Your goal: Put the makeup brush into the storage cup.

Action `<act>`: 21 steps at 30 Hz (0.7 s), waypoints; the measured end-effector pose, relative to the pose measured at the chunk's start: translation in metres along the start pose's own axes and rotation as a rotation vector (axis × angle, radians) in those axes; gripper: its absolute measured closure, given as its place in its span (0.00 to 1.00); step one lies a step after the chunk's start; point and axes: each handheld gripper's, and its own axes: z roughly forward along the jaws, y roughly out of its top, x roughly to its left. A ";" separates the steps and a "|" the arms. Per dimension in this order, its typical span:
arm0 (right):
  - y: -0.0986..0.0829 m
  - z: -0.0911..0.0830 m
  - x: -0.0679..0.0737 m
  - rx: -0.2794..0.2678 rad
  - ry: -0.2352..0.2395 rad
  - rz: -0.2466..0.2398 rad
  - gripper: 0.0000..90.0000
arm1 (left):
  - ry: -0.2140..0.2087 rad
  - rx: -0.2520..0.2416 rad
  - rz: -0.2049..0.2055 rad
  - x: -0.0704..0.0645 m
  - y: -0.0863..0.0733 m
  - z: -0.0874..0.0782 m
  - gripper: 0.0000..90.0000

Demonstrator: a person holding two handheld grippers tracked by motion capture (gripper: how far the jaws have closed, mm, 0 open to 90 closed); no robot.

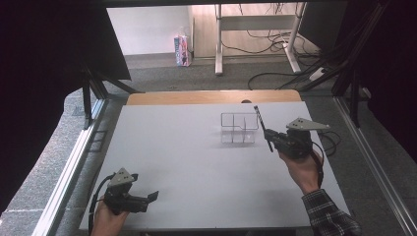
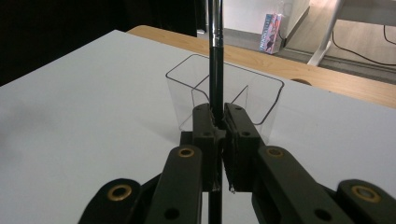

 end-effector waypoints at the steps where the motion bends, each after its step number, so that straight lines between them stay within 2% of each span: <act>1: 0.001 0.001 0.000 0.000 0.000 0.002 0.93 | 0.000 0.000 0.001 0.000 0.000 0.000 0.00; 9: 0.005 0.010 0.001 -0.002 0.003 -0.002 0.93 | 0.005 0.023 0.007 0.000 0.000 0.001 0.00; 21: 0.011 0.022 0.000 -0.011 0.003 0.001 0.93 | 0.005 0.024 0.006 0.000 0.000 0.001 0.00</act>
